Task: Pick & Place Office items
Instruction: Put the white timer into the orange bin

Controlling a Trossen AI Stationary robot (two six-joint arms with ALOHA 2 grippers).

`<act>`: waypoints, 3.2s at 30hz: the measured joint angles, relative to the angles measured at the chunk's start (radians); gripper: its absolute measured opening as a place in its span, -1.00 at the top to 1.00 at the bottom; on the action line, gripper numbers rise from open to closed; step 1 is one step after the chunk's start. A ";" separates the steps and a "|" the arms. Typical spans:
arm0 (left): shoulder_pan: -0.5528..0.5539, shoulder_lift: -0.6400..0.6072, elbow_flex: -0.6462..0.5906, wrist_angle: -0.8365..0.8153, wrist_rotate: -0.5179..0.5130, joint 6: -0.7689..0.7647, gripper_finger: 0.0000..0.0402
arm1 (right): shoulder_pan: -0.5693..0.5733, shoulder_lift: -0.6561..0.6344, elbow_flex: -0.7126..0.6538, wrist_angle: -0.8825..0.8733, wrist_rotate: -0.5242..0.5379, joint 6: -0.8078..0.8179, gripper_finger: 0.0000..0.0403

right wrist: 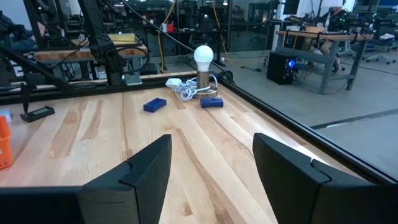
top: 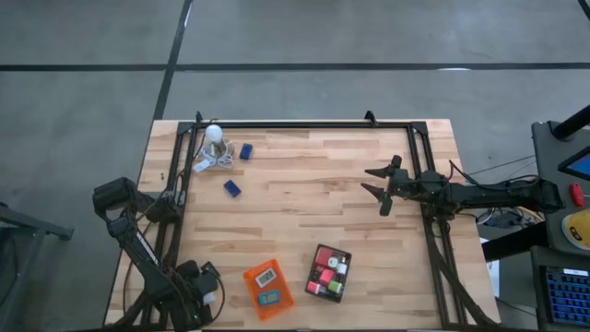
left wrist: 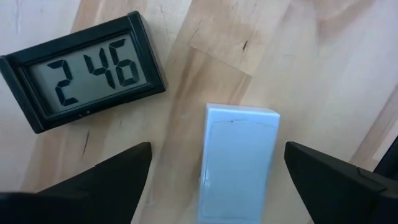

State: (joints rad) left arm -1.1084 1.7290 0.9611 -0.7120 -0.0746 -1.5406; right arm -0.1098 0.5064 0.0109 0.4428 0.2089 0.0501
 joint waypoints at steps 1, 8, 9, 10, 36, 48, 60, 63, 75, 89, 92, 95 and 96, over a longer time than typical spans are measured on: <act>0.000 0.000 0.000 0.000 0.000 0.000 -0.86 | 0.000 0.000 0.000 0.000 0.000 -0.001 -0.09; 0.000 0.000 -0.011 0.002 -0.023 0.065 -0.85 | 0.000 0.000 0.000 0.000 0.000 0.000 -0.09; 0.000 -0.002 -0.015 0.009 -0.023 0.071 -0.83 | 0.000 0.000 0.000 0.000 0.000 0.000 -0.09; 0.000 -0.003 -0.017 0.013 -0.024 0.070 -0.81 | 0.000 0.000 0.000 0.000 0.000 0.000 -0.09; 0.000 -0.002 -0.020 0.005 -0.024 -0.012 0.13 | 0.000 0.000 0.000 0.000 0.000 0.000 -0.09; 0.000 -0.002 -0.019 0.003 -0.023 -0.012 0.17 | 0.000 0.000 0.000 0.000 0.000 -0.001 -0.09; 0.000 -0.002 -0.019 0.002 -0.026 -0.006 0.16 | 0.000 0.000 0.000 0.000 0.000 0.000 -0.09; 0.000 -0.002 -0.019 0.002 -0.026 -0.004 0.16 | 0.000 0.000 0.000 0.000 0.000 0.000 -0.09; 0.000 -0.002 -0.019 0.001 -0.030 -0.008 0.16 | 0.000 0.000 0.000 0.000 0.000 -0.001 -0.09; 0.011 -0.035 -0.016 0.004 -0.064 -0.016 0.16 | 0.000 0.000 0.000 0.000 0.000 -0.001 -0.09; 0.015 -0.065 -0.007 0.000 -0.063 -0.016 0.16 | 0.000 0.000 0.000 0.000 0.000 -0.001 -0.09; 0.020 -0.104 0.009 -0.010 -0.070 -0.016 0.16 | 0.000 0.000 0.000 0.000 0.000 0.000 -0.09; 0.022 -0.118 0.012 -0.011 -0.082 -0.016 0.16 | 0.000 0.000 0.000 0.000 0.000 0.000 -0.09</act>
State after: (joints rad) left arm -1.0864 1.6115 0.9735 -0.7227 -0.1562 -1.5566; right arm -0.1097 0.5068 0.0109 0.4427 0.2089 0.0505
